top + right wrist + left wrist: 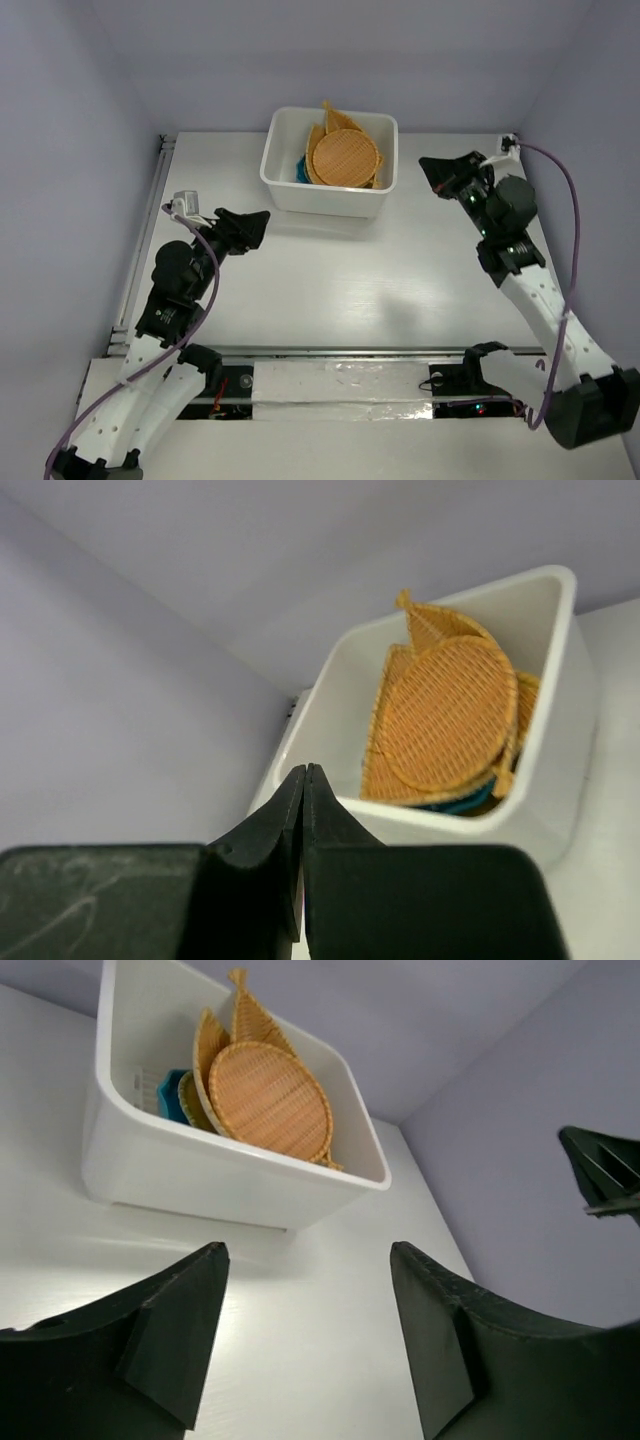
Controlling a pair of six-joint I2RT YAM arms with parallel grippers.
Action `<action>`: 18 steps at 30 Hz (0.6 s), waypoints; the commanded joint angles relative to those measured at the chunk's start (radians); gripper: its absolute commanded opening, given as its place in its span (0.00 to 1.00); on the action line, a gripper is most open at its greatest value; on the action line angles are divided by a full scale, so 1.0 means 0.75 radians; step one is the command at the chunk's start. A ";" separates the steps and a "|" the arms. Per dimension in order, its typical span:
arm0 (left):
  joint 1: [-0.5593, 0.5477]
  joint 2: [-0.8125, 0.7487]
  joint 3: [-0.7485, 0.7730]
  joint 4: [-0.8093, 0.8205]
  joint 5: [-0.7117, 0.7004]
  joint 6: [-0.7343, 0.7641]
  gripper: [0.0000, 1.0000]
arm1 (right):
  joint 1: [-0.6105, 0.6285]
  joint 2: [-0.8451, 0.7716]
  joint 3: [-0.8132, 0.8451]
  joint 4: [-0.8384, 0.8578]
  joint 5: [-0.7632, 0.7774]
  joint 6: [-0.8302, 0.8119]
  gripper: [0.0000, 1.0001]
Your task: Place the plates into the plastic bin on the countertop
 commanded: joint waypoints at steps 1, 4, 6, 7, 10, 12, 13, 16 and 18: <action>-0.005 -0.037 0.078 -0.097 0.039 0.081 0.65 | -0.002 -0.207 -0.153 -0.006 0.085 -0.145 0.03; -0.005 -0.069 0.078 -0.168 0.028 0.122 0.67 | -0.002 -0.479 -0.275 -0.165 0.289 -0.182 0.43; -0.005 -0.098 0.070 -0.183 0.008 0.132 0.68 | -0.002 -0.691 -0.335 -0.225 0.470 -0.200 0.84; -0.005 -0.104 0.063 -0.183 0.008 0.136 0.68 | -0.002 -0.751 -0.373 -0.296 0.528 -0.208 1.00; -0.005 -0.123 0.039 -0.216 0.002 0.142 0.68 | -0.002 -0.939 -0.404 -0.418 0.660 -0.235 1.00; -0.005 -0.127 0.023 -0.211 0.000 0.136 0.68 | -0.002 -0.988 -0.417 -0.438 0.674 -0.261 1.00; -0.005 -0.127 0.018 -0.207 0.000 0.134 0.67 | -0.002 -1.007 -0.417 -0.459 0.674 -0.263 1.00; -0.005 -0.125 0.004 -0.199 -0.008 0.118 0.66 | -0.002 -0.989 -0.419 -0.467 0.650 -0.257 1.00; -0.005 -0.125 0.008 -0.209 -0.015 0.114 0.66 | -0.002 -0.970 -0.421 -0.455 0.619 -0.251 1.00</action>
